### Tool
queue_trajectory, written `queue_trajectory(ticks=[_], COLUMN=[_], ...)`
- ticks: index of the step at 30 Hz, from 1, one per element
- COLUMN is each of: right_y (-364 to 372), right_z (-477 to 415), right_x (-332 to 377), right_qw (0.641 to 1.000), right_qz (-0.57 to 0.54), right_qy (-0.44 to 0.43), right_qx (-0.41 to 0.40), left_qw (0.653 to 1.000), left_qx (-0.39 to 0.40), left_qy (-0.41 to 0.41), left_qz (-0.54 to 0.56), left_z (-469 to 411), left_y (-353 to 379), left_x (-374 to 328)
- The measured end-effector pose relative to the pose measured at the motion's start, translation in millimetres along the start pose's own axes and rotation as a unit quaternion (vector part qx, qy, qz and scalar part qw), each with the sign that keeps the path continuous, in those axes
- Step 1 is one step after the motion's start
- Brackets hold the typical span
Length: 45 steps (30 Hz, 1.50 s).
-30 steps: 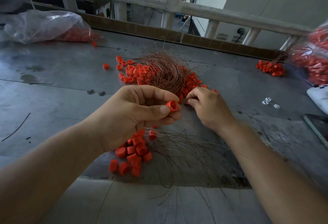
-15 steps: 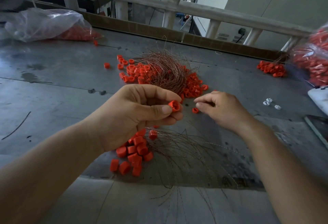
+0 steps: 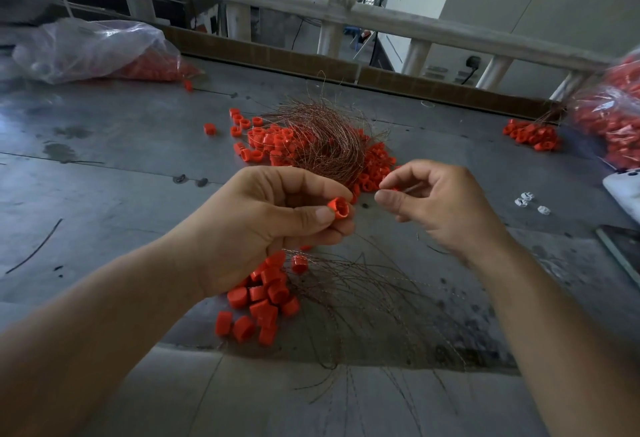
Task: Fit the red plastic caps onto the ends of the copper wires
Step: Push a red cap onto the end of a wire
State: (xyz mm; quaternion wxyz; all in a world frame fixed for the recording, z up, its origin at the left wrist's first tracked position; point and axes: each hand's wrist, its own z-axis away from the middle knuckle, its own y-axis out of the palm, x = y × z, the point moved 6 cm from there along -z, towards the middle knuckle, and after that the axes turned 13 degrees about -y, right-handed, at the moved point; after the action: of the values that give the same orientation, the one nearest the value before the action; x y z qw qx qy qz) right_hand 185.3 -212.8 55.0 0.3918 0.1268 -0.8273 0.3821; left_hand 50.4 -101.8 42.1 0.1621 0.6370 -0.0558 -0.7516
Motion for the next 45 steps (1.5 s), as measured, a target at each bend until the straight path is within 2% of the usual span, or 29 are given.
queue_trajectory(ticks=[3,6,9,13,23,34,41,45], right_y=[9,12,18,18,27,29,28,29], right_z=[4,7,10,12,16,16,19,20], right_x=[14,23,31,39,50,54,55,53], right_qw=[0.996,0.994,0.983,0.976,0.987,0.989,0.988,0.989], right_qz=[-0.089,-0.109,-0.184,-0.216,-0.117,-0.038,-0.026,-0.044], right_qy=[0.0,-0.009,-0.017,-0.037,-0.106,-0.145,-0.151,-0.143], right_qx=[-0.001,0.006,0.026,0.007,0.015,0.01,0.005,-0.006], left_qw=[1.0,1.0,0.999,0.997,0.996,0.992,0.986,0.987], left_qx=[-0.011,-0.022,-0.038,-0.055,-0.078,-0.097,-0.112,-0.106], left_qy=[0.005,0.011,0.015,0.023,0.029,0.041,0.049,0.048], left_qz=[-0.011,-0.018,-0.029,-0.041,-0.044,-0.068,-0.117,-0.107], left_z=[-1,-1,-1,-2,-3,-1,0,0], left_y=[0,-2,-4,-6,-6,-4,-3,-3], left_x=[1,1,1,1,-1,-3,-5,-3])
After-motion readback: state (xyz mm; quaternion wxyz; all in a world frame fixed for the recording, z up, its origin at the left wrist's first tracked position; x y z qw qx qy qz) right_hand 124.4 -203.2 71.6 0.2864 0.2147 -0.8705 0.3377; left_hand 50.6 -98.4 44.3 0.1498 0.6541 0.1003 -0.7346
